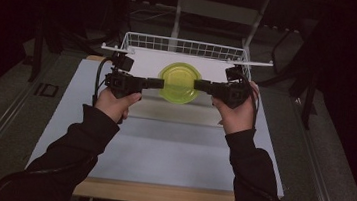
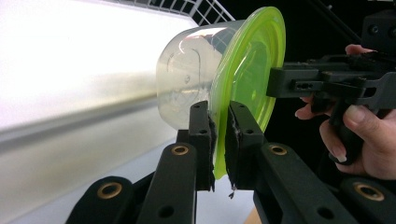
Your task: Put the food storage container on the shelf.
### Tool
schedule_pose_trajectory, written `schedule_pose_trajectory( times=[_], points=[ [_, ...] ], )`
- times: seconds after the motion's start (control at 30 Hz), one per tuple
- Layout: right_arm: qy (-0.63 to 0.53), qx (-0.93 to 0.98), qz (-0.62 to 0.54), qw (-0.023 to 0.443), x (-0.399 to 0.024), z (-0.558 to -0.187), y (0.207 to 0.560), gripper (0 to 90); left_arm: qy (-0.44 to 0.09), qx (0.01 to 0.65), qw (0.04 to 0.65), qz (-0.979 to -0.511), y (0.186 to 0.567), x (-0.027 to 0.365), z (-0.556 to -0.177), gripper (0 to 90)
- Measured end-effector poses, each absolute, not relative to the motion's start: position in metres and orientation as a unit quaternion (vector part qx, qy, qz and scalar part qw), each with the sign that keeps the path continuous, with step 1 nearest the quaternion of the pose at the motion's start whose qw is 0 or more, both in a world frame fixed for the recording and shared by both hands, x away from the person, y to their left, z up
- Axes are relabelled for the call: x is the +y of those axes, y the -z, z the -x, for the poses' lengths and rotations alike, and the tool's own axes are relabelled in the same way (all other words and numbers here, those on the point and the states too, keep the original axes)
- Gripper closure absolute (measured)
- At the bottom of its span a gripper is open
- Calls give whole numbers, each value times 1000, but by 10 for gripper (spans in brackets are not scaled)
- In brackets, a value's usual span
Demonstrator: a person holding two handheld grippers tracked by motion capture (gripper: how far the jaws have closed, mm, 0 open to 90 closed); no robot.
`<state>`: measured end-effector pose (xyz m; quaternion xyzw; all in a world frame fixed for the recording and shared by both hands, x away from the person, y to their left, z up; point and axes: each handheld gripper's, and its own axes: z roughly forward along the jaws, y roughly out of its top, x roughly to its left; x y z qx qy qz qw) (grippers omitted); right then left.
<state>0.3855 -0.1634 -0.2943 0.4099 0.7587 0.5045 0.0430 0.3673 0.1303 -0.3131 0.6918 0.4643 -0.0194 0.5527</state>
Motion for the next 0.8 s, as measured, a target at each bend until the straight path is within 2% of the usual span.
schedule_pose_trajectory(
  times=[0.2,0.3,0.8],
  points=[
    [-506,748,-426,45,-163,-401,287,804,13,470,546,-693,301,128,-386,823],
    [-514,737,-439,23,-167,-411,289,804,19,477,542,-691,299,126,-395,823],
    [-495,727,-477,12,-165,-433,302,804,31,511,514,-688,314,122,-429,811]
  ],
)
